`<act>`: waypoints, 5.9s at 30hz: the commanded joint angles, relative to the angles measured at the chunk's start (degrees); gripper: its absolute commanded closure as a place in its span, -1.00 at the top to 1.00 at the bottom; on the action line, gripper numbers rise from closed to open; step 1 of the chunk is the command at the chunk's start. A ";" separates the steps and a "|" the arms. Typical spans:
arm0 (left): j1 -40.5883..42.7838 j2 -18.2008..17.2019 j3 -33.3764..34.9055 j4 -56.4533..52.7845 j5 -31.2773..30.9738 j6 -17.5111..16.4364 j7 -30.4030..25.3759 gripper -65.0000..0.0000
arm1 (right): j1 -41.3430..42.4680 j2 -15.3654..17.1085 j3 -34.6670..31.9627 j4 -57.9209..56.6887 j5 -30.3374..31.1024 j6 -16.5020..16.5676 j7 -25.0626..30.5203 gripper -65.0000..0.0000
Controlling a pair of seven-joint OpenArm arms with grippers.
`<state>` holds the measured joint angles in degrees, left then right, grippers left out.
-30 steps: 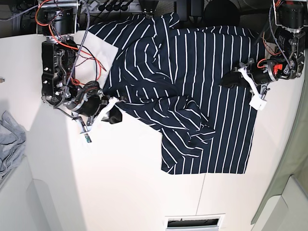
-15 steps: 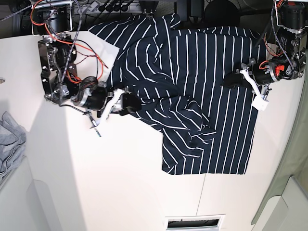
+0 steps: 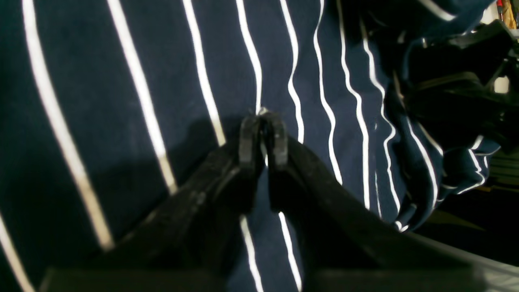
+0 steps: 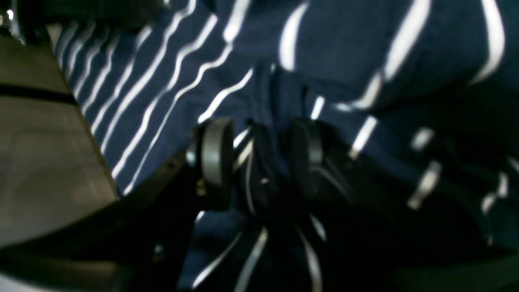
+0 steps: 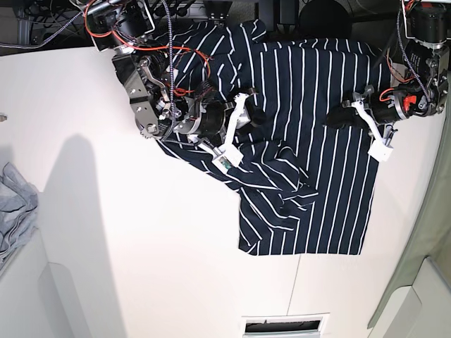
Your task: Layout the t-shirt on the table in an organized manner, then fold the t-shirt properly
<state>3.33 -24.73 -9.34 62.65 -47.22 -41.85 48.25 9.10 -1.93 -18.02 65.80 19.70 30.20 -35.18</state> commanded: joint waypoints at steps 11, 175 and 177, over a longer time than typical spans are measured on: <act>0.48 -1.07 0.00 -0.09 3.58 1.85 3.65 -0.81 | 0.87 0.35 2.12 6.64 -0.22 -0.20 -1.11 -1.00; -3.19 -9.22 2.69 -0.04 3.34 1.85 2.95 -0.42 | -11.28 22.69 51.43 13.07 18.23 -2.08 -1.86 0.11; -3.19 -9.22 2.69 -0.04 3.34 1.85 2.97 -0.42 | -10.19 22.69 48.61 10.51 16.41 -3.63 1.25 0.11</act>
<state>0.43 -32.91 -6.44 62.28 -45.45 -40.77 50.33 -1.93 19.51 30.11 75.40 35.53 26.57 -35.09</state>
